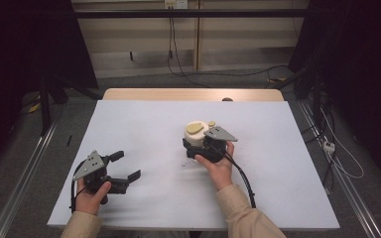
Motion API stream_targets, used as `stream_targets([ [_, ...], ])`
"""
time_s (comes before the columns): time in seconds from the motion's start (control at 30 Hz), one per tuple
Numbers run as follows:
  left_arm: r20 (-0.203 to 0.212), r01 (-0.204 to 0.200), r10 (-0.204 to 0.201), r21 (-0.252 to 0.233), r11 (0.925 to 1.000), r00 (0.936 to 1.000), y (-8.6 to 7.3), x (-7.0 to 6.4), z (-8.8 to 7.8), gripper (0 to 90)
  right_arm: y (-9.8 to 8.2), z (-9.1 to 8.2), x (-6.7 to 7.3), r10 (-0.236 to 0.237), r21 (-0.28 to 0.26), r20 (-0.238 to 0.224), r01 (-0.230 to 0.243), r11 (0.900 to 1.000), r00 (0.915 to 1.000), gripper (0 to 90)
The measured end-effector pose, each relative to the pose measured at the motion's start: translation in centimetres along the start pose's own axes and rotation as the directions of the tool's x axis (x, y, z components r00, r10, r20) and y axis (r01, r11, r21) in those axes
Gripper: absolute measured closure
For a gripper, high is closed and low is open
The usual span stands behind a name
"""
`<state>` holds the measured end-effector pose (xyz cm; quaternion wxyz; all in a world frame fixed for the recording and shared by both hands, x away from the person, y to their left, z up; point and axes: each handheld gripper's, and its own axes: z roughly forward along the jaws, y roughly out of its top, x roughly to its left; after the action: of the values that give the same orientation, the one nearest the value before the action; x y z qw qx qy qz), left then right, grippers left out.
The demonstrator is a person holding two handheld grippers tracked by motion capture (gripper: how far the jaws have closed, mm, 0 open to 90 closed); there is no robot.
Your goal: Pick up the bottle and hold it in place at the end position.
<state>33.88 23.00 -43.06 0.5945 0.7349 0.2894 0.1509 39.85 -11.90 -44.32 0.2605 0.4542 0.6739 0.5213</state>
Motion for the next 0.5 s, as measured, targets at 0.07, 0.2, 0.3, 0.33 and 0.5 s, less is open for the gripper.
stream_targets([
  [0.07,0.000,0.001,-0.001,0.000,1.0000,1.0000,0.0,0.0,0.0,3.2,-0.1,0.2,-0.1,0.001,0.003,0.004,-0.001,1.000,1.0000,6.5],
  [0.2,0.003,-0.006,0.006,0.005,1.0000,1.0000,0.0,0.0,0.1,3.2,-0.1,0.3,-0.3,0.000,-0.001,0.003,0.000,1.000,1.0000,6.5],
  [0.3,0.003,-0.001,0.001,0.005,1.0000,1.0000,0.0,0.0,0.1,3.2,-0.1,0.6,-0.3,-0.005,0.002,0.005,0.005,1.000,1.0000,6.5],
  [0.33,0.004,0.000,0.000,0.003,1.0000,1.0000,0.0,0.0,0.1,3.2,0.0,0.7,-0.3,-0.007,0.002,0.006,0.007,1.000,1.0000,6.5],
  [0.5,0.003,-0.003,0.003,0.004,1.0000,1.0000,0.0,0.1,0.1,3.1,0.2,1.2,-0.1,-0.010,0.002,0.001,0.010,1.000,0.9999,6.5],
])
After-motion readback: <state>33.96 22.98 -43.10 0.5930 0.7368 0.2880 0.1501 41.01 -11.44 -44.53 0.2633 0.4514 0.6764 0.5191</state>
